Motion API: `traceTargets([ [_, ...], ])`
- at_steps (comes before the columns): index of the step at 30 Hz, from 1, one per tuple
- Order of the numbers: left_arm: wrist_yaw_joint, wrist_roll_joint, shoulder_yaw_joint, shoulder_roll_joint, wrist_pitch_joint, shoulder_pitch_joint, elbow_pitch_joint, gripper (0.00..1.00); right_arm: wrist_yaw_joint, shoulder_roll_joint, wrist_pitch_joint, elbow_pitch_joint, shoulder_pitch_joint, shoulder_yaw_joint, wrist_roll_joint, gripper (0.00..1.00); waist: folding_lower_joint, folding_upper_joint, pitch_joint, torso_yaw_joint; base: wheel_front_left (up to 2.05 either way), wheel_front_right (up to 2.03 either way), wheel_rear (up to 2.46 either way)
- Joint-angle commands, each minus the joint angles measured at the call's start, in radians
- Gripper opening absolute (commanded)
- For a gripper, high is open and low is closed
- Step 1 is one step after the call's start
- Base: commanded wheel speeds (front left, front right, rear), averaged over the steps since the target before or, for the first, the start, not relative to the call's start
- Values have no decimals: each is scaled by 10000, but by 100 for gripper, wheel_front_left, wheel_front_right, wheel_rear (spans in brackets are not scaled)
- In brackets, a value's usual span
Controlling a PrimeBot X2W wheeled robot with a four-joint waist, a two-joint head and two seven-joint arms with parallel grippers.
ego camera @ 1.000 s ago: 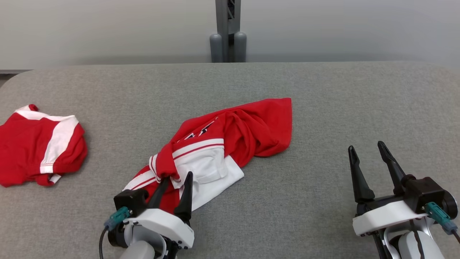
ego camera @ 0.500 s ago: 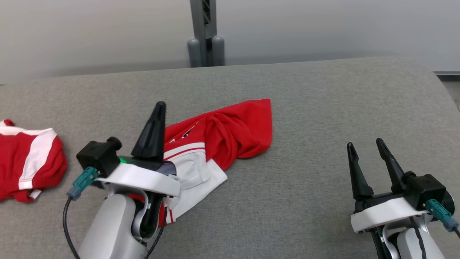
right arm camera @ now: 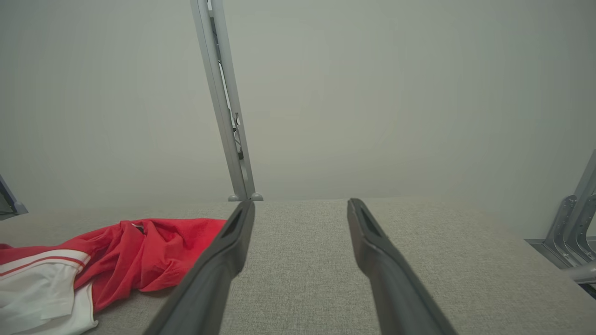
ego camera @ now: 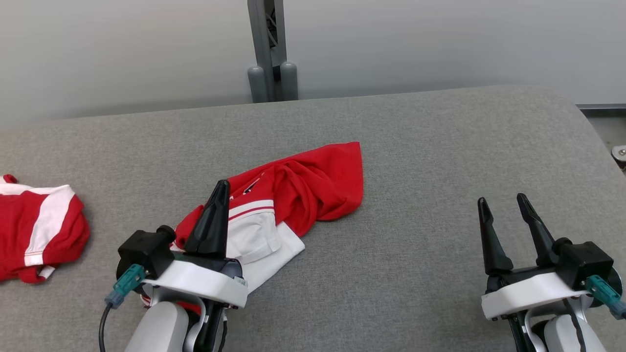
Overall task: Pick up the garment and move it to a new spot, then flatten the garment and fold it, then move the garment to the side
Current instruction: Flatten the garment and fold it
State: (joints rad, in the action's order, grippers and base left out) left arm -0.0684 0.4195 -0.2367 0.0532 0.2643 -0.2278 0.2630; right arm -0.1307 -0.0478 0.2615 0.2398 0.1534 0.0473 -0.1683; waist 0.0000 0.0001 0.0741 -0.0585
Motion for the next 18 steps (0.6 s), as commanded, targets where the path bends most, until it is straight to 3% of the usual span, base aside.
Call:
traceTargets([
  [1, 24, -69, 53, 37, 10, 148, -46, 0, -1, -51, 48, -33, -52, -5, -14, 100, 0, -1, -41, 72, 0, 0, 0],
  [13, 292, -350, 569, -11, 10, 1451, -636, 0, -1, -52, 48, -282, -366, 151, 121, 100, 0, -1, -528, 594, 0, 0, 0],
  [18, 628, -302, 692, -6, 10, 2257, -1275, 0, -1, -49, 48, -358, -583, 106, 123, 100, 0, -1, -730, 911, 0, 0, 0],
])
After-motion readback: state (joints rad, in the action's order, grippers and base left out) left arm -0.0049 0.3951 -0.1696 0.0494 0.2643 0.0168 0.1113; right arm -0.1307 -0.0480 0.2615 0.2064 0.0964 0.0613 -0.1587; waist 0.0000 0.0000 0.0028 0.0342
